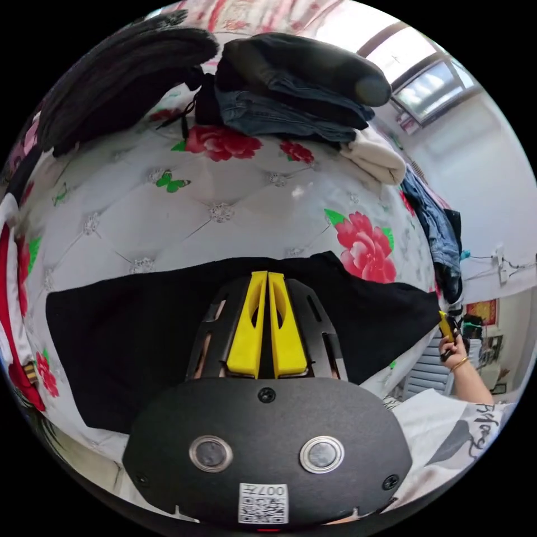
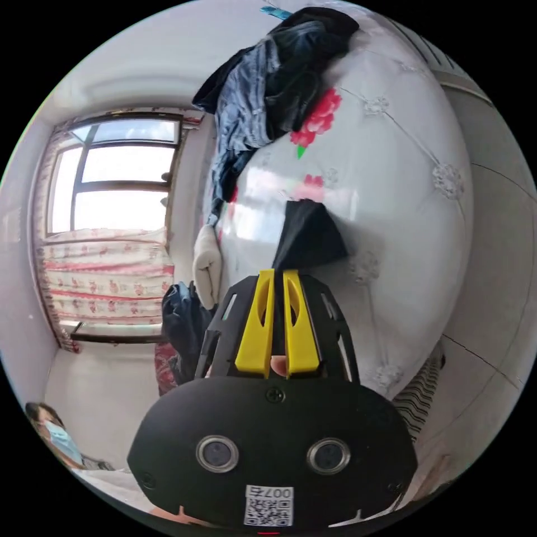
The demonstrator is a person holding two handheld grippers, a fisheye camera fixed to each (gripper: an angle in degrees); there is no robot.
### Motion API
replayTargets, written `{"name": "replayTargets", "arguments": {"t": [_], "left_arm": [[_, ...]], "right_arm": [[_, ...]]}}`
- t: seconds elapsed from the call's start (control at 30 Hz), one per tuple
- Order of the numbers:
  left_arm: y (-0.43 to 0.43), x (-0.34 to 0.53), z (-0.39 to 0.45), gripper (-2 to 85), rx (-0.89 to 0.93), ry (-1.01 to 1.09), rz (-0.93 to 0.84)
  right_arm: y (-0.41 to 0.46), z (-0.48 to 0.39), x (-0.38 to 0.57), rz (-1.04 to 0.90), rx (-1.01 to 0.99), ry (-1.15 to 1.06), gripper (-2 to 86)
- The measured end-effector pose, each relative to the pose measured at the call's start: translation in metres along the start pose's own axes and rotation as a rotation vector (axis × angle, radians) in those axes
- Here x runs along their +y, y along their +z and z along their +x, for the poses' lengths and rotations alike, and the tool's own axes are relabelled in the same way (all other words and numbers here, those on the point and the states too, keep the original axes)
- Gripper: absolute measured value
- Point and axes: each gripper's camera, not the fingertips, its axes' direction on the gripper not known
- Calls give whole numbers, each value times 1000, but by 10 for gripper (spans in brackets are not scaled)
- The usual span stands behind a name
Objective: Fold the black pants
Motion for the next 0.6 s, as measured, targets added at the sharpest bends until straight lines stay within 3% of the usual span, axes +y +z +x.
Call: {"name": "replayTargets", "arguments": {"t": [0.2,0.37,0.5,0.6], "left_arm": [[-49,60,-40,-2,-7,-48,112],[-107,143,-101,15,-98,-276,250],[-128,199,-152,48,-222,-506,278],[-128,225,-186,71,-199,-668,289]], "right_arm": [[26,-127,36,-133,-57,-465,3],[86,-258,162,-431,-75,-1101,6],[146,-279,272,-672,-76,-1387,17],[216,-252,352,-1044,33,-1495,27]]}}
